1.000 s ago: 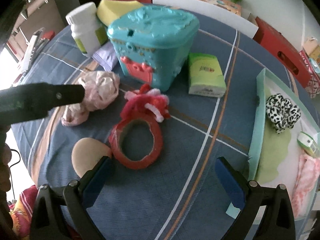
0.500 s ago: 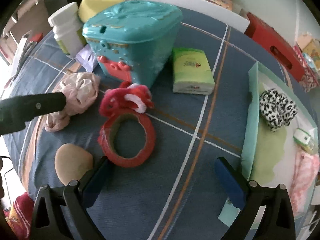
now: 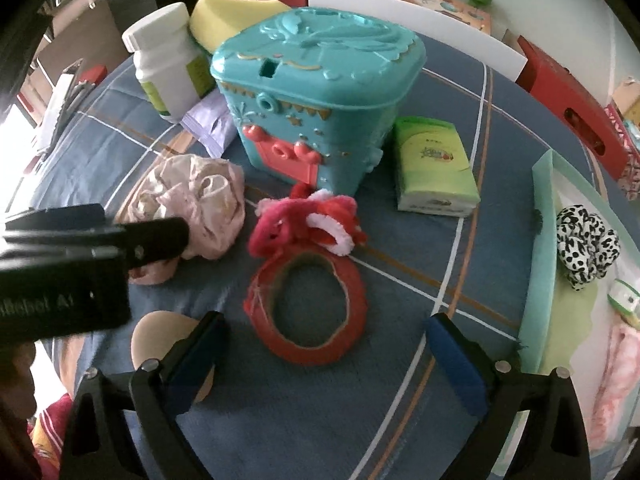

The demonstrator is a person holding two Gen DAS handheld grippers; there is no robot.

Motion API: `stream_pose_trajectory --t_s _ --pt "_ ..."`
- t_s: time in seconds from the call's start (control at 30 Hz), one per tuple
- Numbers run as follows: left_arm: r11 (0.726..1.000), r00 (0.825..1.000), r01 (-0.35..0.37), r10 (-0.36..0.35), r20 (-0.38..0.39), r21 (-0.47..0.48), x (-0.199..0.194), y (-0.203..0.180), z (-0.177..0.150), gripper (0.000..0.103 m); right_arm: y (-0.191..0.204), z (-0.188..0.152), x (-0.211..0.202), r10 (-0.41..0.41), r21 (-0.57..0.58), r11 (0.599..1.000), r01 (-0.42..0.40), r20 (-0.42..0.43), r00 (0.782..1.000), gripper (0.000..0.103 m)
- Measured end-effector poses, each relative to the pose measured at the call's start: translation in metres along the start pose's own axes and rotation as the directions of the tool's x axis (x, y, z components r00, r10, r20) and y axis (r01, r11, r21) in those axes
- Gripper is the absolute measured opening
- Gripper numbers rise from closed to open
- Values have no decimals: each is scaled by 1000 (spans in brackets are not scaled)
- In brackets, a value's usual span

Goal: Organize soft objects
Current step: 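Reach the left gripper to the pink-white crumpled cloth while the right gripper approaches the red tape roll, then grasp the pink-white cloth with the left gripper while the right gripper grasps the red tape roll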

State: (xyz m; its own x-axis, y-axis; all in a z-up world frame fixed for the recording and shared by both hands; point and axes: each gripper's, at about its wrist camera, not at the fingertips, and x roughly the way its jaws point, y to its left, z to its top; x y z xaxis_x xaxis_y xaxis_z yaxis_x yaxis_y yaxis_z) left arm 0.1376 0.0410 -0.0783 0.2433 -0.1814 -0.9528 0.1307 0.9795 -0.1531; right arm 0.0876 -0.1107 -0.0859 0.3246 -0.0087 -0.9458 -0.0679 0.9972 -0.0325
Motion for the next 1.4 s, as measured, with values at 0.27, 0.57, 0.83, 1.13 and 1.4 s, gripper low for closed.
stream_pose_trajectory --t_s 0.27,0.57,0.83,1.13,1.4 --pt "999 1000 -6 6 -6 43 10 -2 2 91 18 21 10 14 -17 1000 -13 20 1000 89" --pt "997 1000 30 -31 3 72 4 -6 6 62 23 20 14 22 -6 1000 -22 23 999 84" --pt "992 996 85 -85 -5 96 8 -21 3 38 0 3 -7 26 12 1000 -27 29 999 67" --pt "987 998 55 -56 -2 153 15 -45 -2 29 -4 2 -18 25 4 1000 -25 30 999 57" --pt "980 997 76 -79 7 184 15 -68 -6 16 -1 2 -18 29 9 1000 -29 27 999 56"
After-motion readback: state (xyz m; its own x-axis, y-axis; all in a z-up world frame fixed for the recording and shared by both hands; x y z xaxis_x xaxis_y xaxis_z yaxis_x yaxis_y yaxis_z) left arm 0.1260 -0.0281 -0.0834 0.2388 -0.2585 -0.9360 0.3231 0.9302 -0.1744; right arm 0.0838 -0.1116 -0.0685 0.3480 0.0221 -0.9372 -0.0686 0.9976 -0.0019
